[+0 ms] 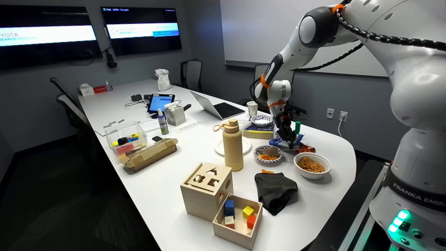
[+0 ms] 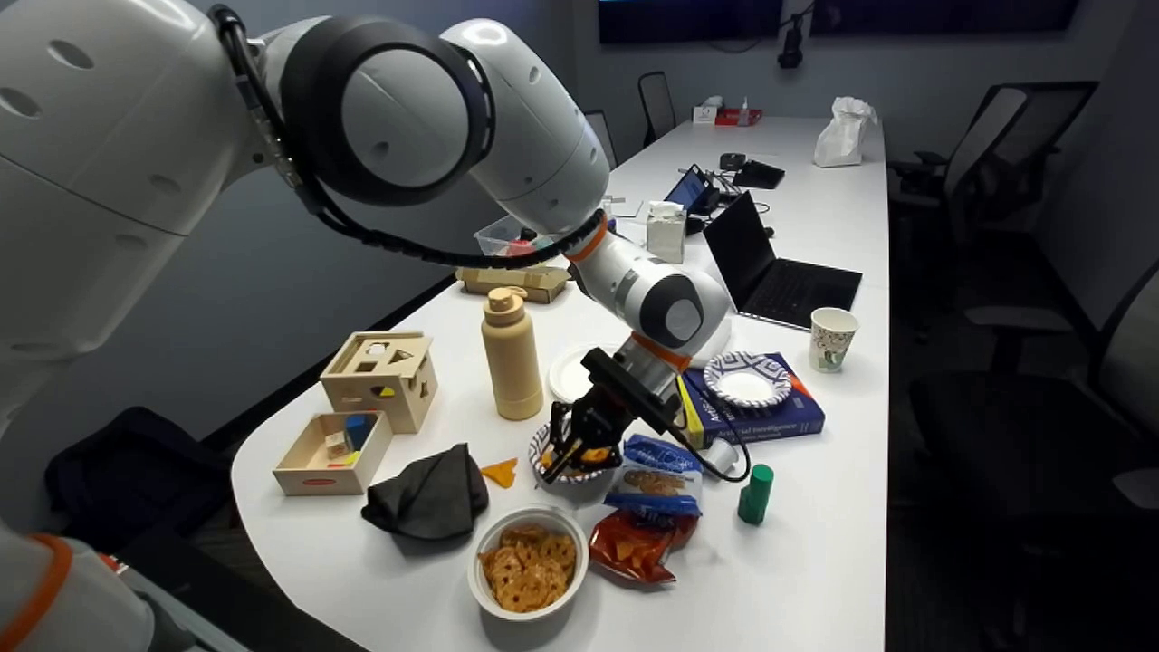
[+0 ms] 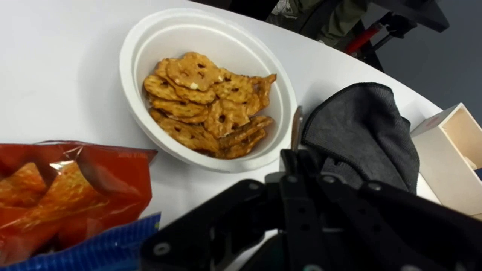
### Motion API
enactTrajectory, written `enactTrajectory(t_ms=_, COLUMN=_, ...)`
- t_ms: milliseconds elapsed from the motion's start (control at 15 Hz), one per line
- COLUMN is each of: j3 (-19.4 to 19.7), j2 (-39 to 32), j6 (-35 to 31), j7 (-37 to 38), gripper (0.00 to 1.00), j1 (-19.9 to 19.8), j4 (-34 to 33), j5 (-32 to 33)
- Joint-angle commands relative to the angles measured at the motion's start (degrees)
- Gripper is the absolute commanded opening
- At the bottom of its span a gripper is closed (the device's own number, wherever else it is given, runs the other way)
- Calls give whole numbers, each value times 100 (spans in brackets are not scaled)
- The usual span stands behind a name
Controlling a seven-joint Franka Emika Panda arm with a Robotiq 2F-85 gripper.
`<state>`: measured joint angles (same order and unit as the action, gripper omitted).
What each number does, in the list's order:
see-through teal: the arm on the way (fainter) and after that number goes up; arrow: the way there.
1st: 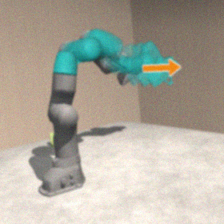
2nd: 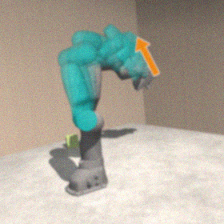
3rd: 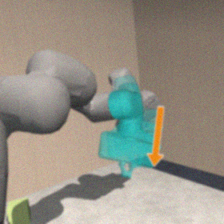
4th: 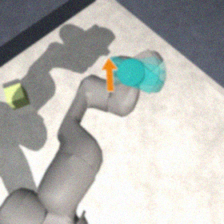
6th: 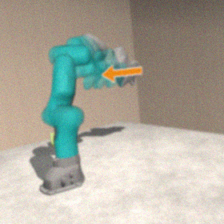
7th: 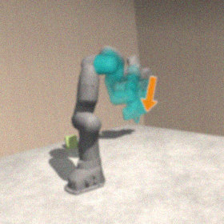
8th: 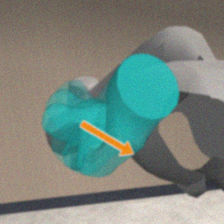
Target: Use the cake slicer to stir in the furthest bowl
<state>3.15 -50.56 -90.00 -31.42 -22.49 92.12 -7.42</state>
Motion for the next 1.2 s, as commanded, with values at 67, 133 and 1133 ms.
enactTrajectory(t_ms=67, j3=49, j2=337, j6=-282, j7=152, gripper=1, j1=-6, j4=663, j5=-40)
enactTrajectory(t_ms=133, j3=49, j2=356, j6=-357, j7=178, gripper=1, j1=-9, j4=746, j5=-68)
enactTrajectory(t_ms=1133, j3=66, j2=766, j6=-1297, j7=69, gripper=52, j1=-217, j4=1693, j5=-349)
